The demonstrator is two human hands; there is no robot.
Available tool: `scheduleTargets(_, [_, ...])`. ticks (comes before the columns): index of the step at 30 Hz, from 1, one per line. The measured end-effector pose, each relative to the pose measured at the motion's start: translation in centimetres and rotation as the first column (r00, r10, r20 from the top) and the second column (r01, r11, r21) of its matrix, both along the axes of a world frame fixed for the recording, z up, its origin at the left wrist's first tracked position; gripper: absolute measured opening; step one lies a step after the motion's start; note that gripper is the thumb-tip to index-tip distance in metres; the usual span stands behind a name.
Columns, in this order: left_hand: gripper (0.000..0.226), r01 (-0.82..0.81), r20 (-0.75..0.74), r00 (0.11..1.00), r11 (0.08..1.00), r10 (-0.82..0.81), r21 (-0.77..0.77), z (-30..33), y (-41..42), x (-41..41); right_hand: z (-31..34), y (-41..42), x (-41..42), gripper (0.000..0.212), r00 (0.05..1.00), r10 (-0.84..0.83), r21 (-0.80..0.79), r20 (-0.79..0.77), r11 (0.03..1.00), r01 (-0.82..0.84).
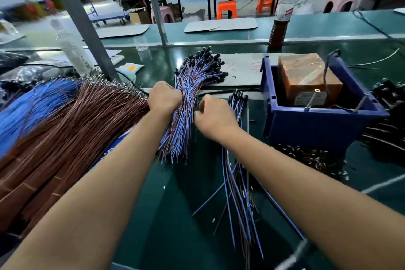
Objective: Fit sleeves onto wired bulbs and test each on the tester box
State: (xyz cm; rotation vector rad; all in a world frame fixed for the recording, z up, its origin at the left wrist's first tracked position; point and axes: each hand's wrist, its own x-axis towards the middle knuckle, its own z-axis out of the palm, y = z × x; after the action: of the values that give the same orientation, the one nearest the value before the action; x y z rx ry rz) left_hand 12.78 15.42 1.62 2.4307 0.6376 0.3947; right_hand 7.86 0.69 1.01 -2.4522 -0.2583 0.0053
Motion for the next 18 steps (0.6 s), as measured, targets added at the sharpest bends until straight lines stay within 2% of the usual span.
scheduleTargets(3, [0.019, -0.021, -0.034, 0.999, 0.999, 0.02, -0.027, 0.1, 0.1, 0.5, -0.6, 1.2, 2.0, 0.027, 0.99, -0.089, 0.223, -0.111, 0.968, 0.112])
scheduleTargets(6, [0.025, -0.033, -0.006, 0.999, 0.998, 0.033, -0.048, -0.3, -0.2, 1.2, -0.9, 2.5, 3.5, 0.014, 0.972, -0.146, 0.387, -0.182, 0.898, 0.208])
scheduleTargets(11, [0.046, -0.031, 0.027, 0.999, 0.999, 0.032, -0.033, -0.8, -0.4, 3.0, -1.3, 3.1, 4.4, 0.021, 0.932, -0.184, 0.456, -0.313, 0.831, 0.318])
scheduleTargets(18, [0.031, -0.06, 0.016, 0.998, 0.99, 0.063, -0.128, -0.7, 0.1, 4.4, -1.8, 2.5, 3.9, 0.021, 0.943, -0.172, 0.422, -0.286, 0.861, 0.285])
